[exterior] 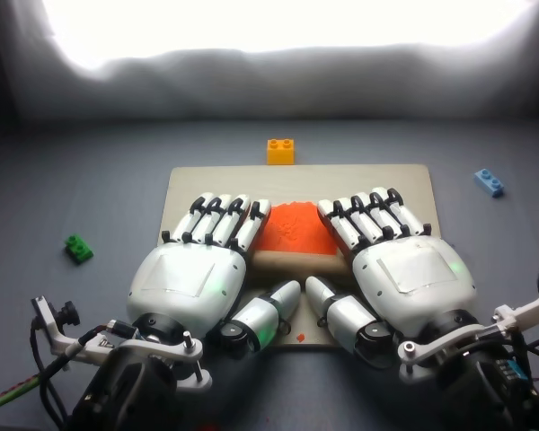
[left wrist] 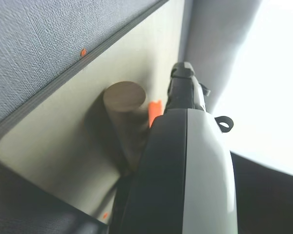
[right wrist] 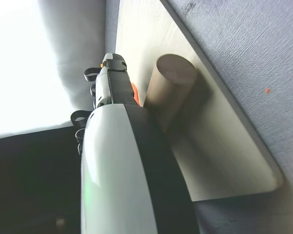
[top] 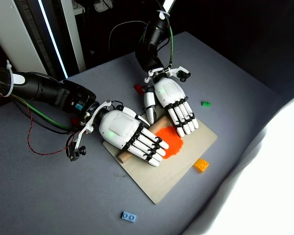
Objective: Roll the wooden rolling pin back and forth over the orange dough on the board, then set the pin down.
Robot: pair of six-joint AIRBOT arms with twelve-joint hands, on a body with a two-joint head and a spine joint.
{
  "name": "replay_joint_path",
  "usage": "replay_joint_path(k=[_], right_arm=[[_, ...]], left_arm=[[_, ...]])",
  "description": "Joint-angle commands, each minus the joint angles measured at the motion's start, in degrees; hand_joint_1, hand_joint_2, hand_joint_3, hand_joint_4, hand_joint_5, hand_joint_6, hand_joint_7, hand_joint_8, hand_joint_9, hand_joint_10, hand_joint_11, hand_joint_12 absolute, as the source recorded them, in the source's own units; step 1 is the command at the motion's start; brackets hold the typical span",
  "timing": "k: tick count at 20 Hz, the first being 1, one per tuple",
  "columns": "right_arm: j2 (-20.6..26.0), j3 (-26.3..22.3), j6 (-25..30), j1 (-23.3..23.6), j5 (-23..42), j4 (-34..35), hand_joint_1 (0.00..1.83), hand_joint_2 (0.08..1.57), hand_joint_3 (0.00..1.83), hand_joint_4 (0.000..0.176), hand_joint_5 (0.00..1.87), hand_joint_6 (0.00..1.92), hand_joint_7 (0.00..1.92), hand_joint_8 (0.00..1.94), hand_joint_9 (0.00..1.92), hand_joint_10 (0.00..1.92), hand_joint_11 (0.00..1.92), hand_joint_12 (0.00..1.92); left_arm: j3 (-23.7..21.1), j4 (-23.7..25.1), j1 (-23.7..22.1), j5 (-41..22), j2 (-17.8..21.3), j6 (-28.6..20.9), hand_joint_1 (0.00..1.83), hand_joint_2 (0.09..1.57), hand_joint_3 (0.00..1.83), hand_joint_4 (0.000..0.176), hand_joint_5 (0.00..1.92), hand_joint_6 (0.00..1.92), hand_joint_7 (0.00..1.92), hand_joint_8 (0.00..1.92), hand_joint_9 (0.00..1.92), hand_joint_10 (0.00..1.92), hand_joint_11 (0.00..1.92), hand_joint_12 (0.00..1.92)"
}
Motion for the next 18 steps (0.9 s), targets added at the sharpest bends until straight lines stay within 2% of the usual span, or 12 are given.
replay_joint_path(k=[1, 5, 6, 10, 18], right_arm=[[0.1, 0.3, 0.4, 0.6, 4.7, -4.0, 0.0, 1.43, 0.0, 0.0, 0.12, 0.0, 0.14, 0.0, 0.11, 0.01, 0.0, 0.17], [0.0, 0.7, 0.9, 0.9, 4.6, -4.0, 0.0, 1.43, 0.0, 0.0, 0.11, 0.0, 0.11, 0.0, 0.09, 0.0, 0.0, 0.13], [0.0, 1.0, 1.1, 1.0, 4.5, -4.0, 0.0, 1.42, 0.0, 0.0, 0.12, 0.0, 0.13, 0.0, 0.11, 0.0, 0.0, 0.2], [0.0, 2.1, 1.8, 1.2, 4.0, -3.8, 0.0, 1.42, 0.0, 0.0, 0.08, 0.0, 0.09, 0.0, 0.06, 0.0, 0.0, 0.02], [-0.3, 3.8, 2.5, 1.6, 3.0, -3.5, 0.0, 1.41, 0.0, 0.0, 0.1, 0.01, 0.1, 0.0, 0.08, 0.01, 0.0, 0.01]], left_arm=[[0.4, 3.3, -0.4, -5.0, -0.2, -0.1, 0.0, 1.42, 0.01, 0.0, 0.0, 0.0, 0.0, 0.0, 0.0, 0.0, 0.0, 0.0], [0.8, 3.0, -0.6, -4.9, -0.3, -0.1, 0.0, 1.42, 0.01, 0.0, 0.0, 0.0, 0.0, 0.0, 0.0, 0.0, 0.0, 0.0], [1.0, 3.0, -0.8, -4.8, -0.4, -0.1, 0.0, 1.42, 0.01, 0.0, 0.0, 0.0, 0.0, 0.0, 0.0, 0.0, 0.0, 0.0], [1.8, 2.7, -1.5, -4.4, -0.6, -0.6, 0.0, 1.42, 0.01, 0.0, 0.0, 0.0, 0.0, 0.0, 0.0, 0.0, 0.0, 0.0], [2.8, 2.1, -2.4, -3.2, -0.8, -0.9, 0.0, 1.43, 0.01, 0.0, 0.0, 0.0, 0.0, 0.0, 0.0, 0.0, 0.0, 0.0]])
